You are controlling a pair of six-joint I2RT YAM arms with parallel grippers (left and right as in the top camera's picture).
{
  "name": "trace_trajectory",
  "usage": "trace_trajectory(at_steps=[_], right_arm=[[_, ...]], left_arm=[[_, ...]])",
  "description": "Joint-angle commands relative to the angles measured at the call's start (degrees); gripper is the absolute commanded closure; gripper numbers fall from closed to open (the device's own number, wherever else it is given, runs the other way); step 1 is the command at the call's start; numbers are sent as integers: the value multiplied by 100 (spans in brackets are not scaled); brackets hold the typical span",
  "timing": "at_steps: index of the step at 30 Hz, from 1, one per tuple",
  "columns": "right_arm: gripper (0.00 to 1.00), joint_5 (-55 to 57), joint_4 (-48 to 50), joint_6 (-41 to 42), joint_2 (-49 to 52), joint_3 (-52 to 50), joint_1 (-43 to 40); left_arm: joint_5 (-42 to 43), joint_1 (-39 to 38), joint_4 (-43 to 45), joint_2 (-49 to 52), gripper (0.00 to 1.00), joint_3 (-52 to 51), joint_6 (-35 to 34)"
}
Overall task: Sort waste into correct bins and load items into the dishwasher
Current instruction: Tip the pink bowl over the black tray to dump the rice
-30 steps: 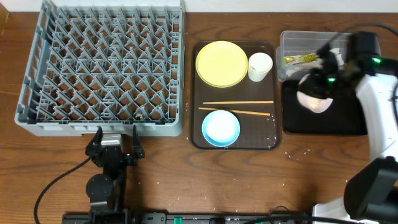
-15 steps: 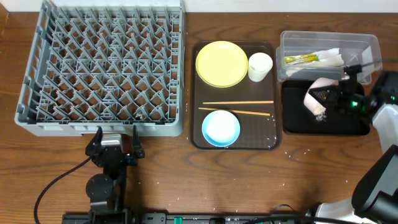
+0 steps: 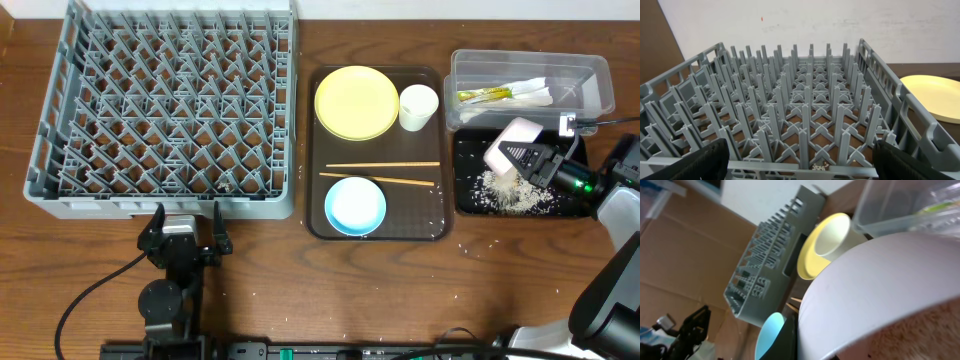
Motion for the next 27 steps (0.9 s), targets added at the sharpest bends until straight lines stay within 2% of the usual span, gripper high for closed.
trace_trajectory(at_steps=[1,5,16,22,27], right_arm=[[99,-678,94,-245,-31,-31,-52],[99,-1222,297,-417,-31,-31,-118],[99,-1220,280,-474,-31,-173,-487],[99,-1215,271,-33,-31,-179,-560],[99,-1069,280,-2,-31,-179,-562]], left_arm=[[101,-24,-201,-37,7,-90,33],[101,-24,-201,-37,7,-90,33],[101,-24,-201,-37,7,-90,35],[101,-24,-201,-37,7,-90,33],[101,-24,-201,-37,7,-90,33]])
